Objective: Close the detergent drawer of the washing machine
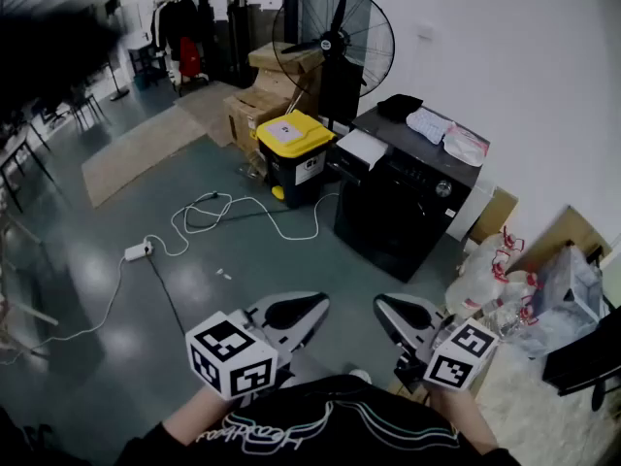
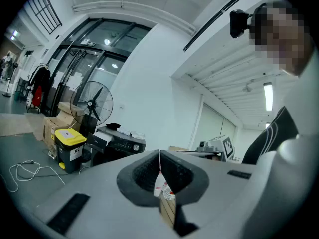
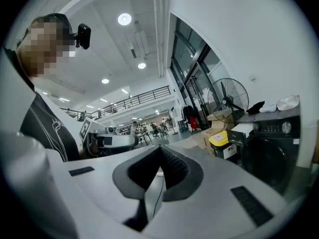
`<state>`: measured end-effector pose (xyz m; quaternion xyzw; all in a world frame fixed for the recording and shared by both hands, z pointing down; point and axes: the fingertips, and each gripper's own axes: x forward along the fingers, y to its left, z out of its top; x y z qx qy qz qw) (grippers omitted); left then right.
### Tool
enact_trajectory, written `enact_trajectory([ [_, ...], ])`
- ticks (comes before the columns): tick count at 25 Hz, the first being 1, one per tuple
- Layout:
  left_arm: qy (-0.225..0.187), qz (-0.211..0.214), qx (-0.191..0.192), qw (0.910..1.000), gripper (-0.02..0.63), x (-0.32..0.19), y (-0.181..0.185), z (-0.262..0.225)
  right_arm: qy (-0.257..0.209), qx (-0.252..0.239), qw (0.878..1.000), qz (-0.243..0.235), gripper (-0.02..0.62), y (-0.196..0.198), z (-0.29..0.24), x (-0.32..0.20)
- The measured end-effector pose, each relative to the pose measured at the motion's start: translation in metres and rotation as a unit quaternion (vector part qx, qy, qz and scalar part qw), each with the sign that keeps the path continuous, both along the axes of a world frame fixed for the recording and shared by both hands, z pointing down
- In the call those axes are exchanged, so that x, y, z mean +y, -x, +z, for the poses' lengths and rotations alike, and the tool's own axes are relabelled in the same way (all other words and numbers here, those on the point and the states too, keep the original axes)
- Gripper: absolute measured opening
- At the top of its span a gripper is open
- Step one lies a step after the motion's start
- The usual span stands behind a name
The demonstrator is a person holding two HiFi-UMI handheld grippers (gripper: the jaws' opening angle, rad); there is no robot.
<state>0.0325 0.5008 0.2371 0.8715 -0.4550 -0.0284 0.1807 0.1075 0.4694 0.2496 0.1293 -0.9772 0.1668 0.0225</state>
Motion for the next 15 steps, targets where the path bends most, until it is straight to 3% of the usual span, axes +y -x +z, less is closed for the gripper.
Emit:
enact_trajectory([
  [15,0.025,-0.007,-0.002,0.9997,0.026,-0.023,0.007,0.023,0.023,0.003,0.999,0.029,0.026,-0.001,0.028,-0.026],
])
